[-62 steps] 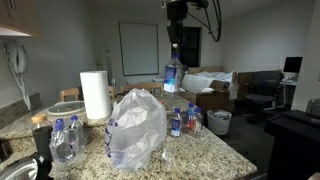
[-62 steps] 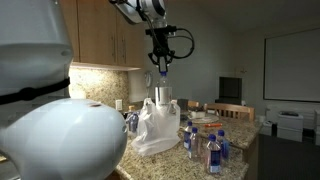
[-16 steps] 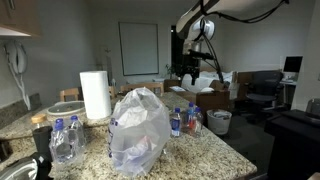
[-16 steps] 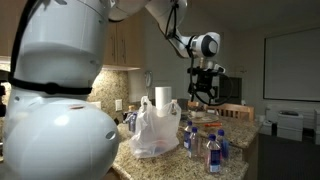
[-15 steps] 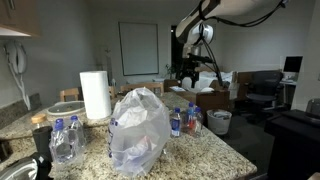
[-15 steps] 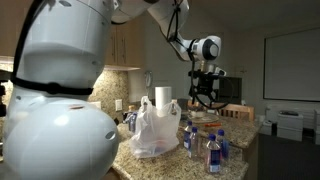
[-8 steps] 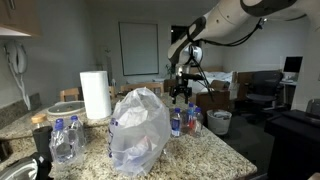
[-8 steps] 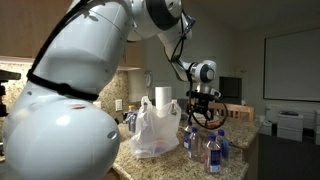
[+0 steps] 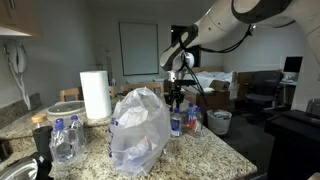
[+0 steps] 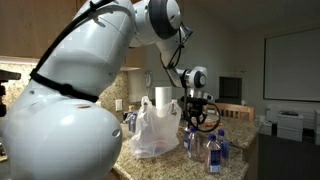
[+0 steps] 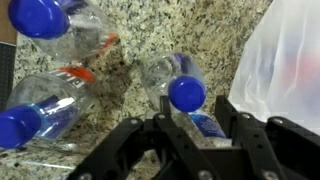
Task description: Put the water bottles into the plastic bag.
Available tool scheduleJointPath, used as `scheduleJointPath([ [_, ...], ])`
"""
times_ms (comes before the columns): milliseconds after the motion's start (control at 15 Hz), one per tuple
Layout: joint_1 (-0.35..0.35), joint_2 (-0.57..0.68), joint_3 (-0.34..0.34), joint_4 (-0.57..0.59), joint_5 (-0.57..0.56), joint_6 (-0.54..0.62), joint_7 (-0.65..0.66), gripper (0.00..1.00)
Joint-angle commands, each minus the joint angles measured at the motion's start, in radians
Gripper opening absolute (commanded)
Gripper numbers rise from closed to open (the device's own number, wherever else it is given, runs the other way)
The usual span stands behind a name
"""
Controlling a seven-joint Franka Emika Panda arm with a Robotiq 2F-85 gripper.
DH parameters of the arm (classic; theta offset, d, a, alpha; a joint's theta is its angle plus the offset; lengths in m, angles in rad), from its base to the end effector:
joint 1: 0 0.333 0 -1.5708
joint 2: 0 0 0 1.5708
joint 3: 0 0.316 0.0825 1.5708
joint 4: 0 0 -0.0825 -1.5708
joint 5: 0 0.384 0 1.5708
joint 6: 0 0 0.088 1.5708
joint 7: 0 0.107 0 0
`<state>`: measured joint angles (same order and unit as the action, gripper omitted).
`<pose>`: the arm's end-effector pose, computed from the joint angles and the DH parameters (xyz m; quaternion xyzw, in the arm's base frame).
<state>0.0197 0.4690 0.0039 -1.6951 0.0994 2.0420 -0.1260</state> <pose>0.6551 0.0207 0.3146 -0.9960 -0.0492 0.0586 0.0468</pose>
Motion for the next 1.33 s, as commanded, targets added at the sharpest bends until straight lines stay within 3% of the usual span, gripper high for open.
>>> scheduleJointPath([
  [0, -0.003, -0.001, 0.005, -0.001, -0.028, -0.006, 0.034, 0.20],
  [133, -0.008, -0.007, 0.002, -0.007, -0.028, -0.006, 0.037, 0.07],
  [400, -0.012, -0.006, -0.006, -0.002, -0.029, -0.012, 0.053, 0.01],
  [467, -0.013, -0.012, -0.006, -0.007, -0.027, -0.009, 0.052, 0.27],
  [667, -0.011, -0.021, -0.007, -0.020, -0.030, -0.008, 0.050, 0.33],
  [1267, 0.002, -0.052, 0.014, -0.085, -0.043, 0.016, 0.022, 0.90],
])
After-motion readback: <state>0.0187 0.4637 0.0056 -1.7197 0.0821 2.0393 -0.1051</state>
